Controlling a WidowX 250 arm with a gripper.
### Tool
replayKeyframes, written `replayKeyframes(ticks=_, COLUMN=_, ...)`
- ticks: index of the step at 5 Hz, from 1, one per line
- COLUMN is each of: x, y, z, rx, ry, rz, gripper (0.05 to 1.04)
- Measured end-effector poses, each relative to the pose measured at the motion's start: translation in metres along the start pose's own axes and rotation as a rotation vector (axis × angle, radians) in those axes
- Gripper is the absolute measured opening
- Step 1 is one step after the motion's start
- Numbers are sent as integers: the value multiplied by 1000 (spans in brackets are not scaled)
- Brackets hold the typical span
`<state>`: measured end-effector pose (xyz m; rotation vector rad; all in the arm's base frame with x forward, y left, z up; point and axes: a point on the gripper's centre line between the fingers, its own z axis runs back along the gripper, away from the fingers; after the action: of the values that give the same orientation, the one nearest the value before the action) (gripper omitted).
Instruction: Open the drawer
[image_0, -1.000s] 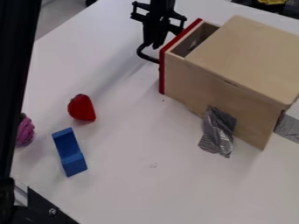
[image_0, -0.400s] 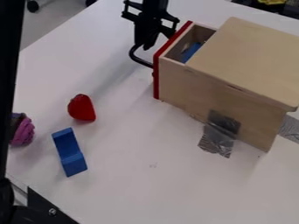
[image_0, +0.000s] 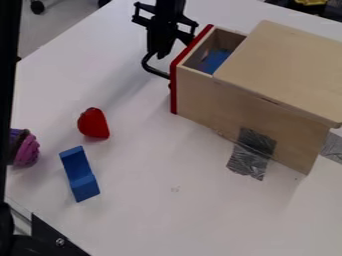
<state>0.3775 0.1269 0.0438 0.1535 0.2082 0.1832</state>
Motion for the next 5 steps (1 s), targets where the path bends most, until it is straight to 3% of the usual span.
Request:
replayKeyframes(ticks=2, x=-8, y=14, z=-7, rx=-10, ry=22, rz=33, gripper=122)
replayKeyframes(ticks=5, x=-18, y=20, z=-11, rx=-28, ry=72, rz=-62, gripper=122)
